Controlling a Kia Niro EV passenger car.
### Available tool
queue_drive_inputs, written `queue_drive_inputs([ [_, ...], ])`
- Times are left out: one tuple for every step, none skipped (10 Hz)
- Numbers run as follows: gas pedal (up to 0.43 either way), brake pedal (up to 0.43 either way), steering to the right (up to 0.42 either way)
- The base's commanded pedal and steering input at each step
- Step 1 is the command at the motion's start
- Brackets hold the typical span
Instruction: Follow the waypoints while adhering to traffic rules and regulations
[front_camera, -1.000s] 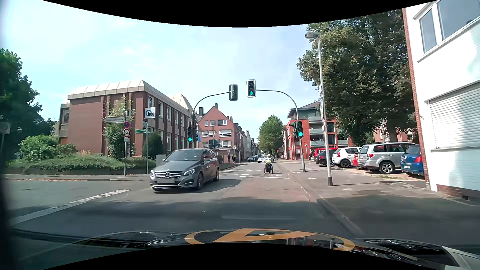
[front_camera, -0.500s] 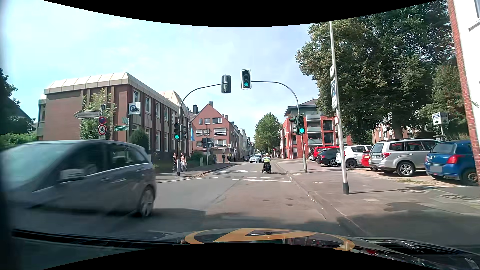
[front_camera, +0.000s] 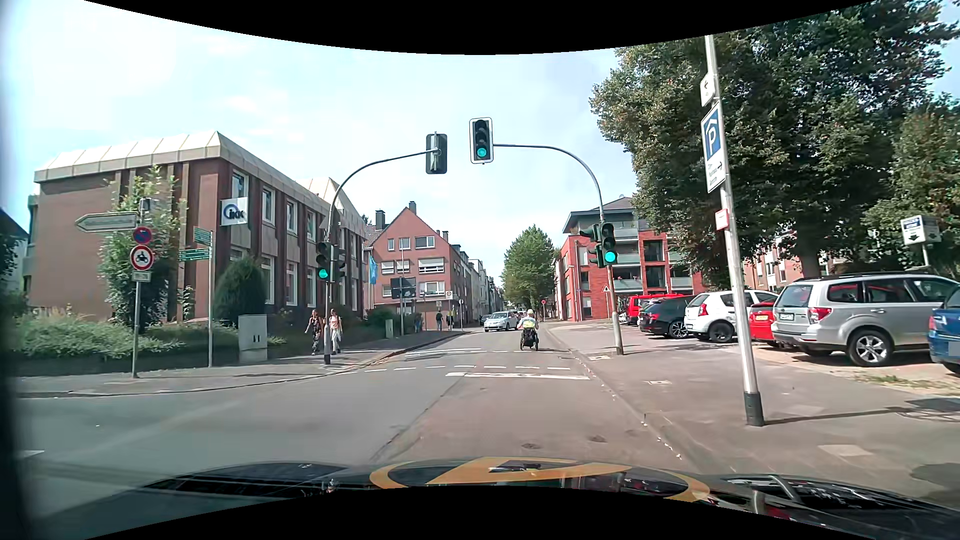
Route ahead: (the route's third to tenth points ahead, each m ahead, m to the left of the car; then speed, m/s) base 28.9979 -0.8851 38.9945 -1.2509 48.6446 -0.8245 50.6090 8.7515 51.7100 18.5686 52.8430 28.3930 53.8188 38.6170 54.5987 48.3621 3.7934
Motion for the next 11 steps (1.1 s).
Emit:
queue_drive_inputs([
  [0.028,0.000,0.026],
  [0.028,0.000,0.026],
  [0.028,0.000,0.026],
  [0.028,0.000,0.025],
  [0.028,0.000,0.025],
  [0.028,0.000,0.025],
  [0.028,0.000,0.025],
  [0.028,0.000,0.025],
  [0.039,0.000,0.025],
  [0.039,0.000,0.025],
  [0.039,0.000,0.025],
])
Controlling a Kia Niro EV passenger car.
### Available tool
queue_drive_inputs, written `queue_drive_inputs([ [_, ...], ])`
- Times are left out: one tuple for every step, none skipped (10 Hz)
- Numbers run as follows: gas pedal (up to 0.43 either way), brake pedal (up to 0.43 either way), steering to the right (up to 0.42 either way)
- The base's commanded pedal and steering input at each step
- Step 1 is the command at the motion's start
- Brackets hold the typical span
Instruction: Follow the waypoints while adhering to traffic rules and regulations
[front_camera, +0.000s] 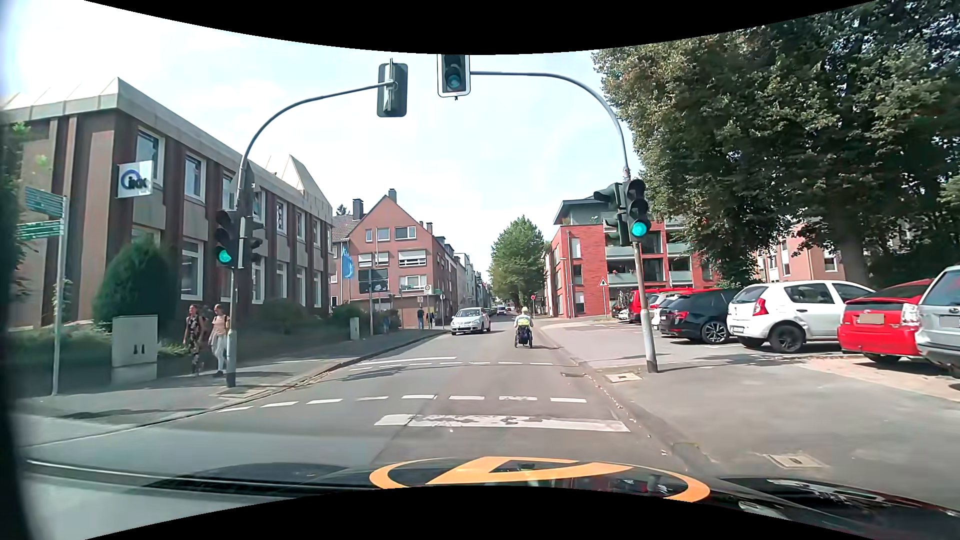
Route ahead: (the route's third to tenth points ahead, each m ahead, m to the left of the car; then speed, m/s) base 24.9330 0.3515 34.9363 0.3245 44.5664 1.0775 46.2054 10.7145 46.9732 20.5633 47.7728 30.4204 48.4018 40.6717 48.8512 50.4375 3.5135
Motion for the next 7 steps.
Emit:
queue_drive_inputs([
  [0.039,0.000,0.025],
  [0.047,0.000,0.025],
  [0.047,0.000,0.025],
  [0.047,0.000,0.026],
  [0.047,0.000,0.025],
  [0.047,0.000,0.023],
  [0.059,0.000,0.020],
])
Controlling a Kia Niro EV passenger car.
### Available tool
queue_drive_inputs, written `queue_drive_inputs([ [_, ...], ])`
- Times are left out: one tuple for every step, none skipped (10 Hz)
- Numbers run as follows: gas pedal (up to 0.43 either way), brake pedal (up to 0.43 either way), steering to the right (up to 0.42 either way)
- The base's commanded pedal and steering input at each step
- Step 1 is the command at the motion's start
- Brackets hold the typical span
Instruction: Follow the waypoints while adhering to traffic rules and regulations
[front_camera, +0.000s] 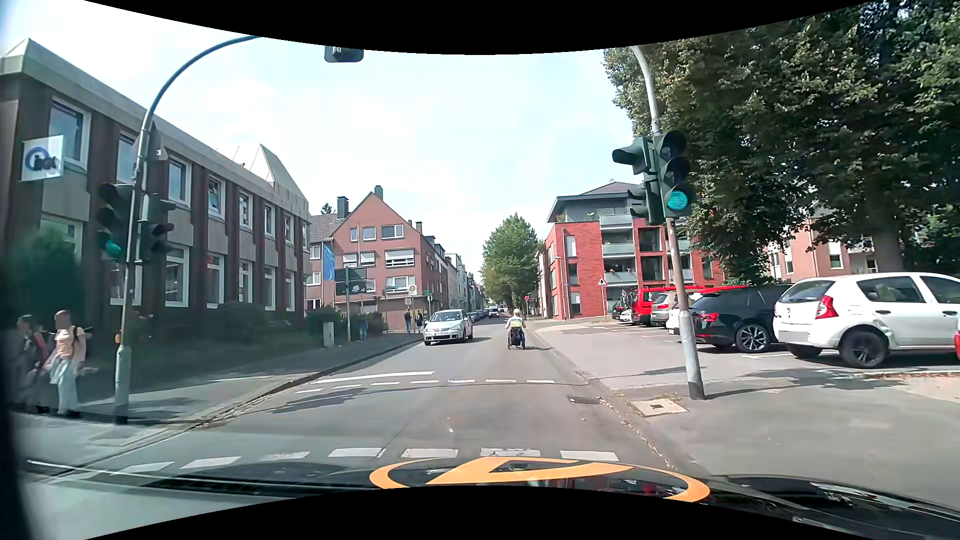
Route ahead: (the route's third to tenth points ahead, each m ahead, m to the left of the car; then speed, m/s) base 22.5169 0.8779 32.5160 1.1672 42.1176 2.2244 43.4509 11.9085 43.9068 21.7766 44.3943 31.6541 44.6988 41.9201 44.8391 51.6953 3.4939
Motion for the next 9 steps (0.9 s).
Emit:
queue_drive_inputs([
  [0.098,0.000,0.018],
  [0.098,0.000,0.018],
  [0.098,0.000,0.017],
  [0.098,0.000,0.016],
  [0.098,0.000,0.011],
  [0.098,0.000,0.008],
  [0.098,0.000,0.006],
  [0.098,0.000,0.003],
  [0.098,0.000,0.002],
])
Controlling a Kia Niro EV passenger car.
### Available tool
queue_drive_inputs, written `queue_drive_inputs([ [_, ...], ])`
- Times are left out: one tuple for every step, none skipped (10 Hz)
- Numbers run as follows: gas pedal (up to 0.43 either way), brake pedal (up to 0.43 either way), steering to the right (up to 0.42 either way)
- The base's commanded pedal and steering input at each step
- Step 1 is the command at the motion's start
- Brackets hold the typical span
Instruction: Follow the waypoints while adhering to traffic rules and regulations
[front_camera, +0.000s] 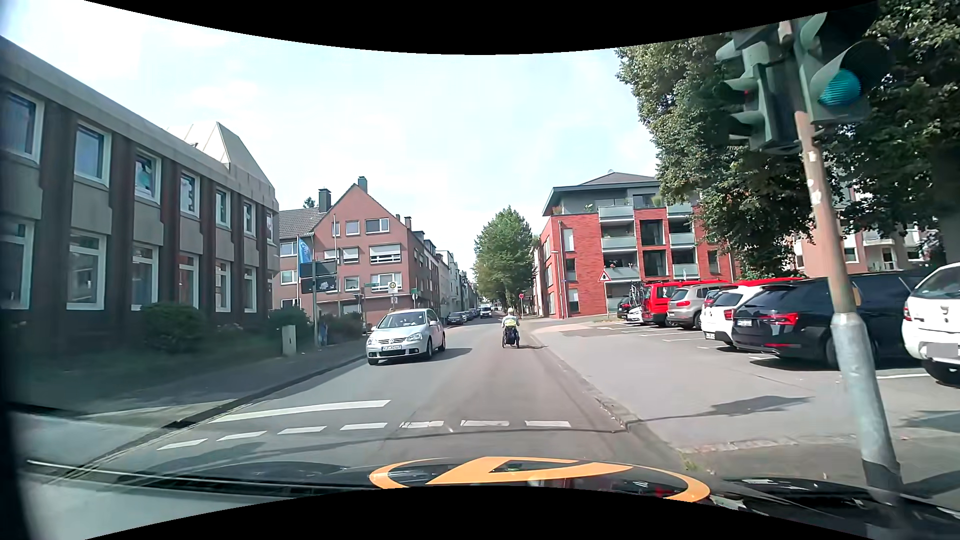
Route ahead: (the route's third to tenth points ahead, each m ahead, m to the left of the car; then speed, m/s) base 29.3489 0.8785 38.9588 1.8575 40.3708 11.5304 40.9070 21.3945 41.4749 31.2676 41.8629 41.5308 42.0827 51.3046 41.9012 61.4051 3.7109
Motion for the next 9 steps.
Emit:
queue_drive_inputs([
  [0.098,0.000,0.000],
  [0.098,0.000,-0.001],
  [0.098,0.000,-0.003],
  [0.098,0.000,-0.004],
  [0.098,0.000,-0.004],
  [0.098,0.000,-0.004],
  [0.098,0.000,-0.005],
  [0.087,0.000,-0.004],
  [0.087,0.000,-0.005],
])
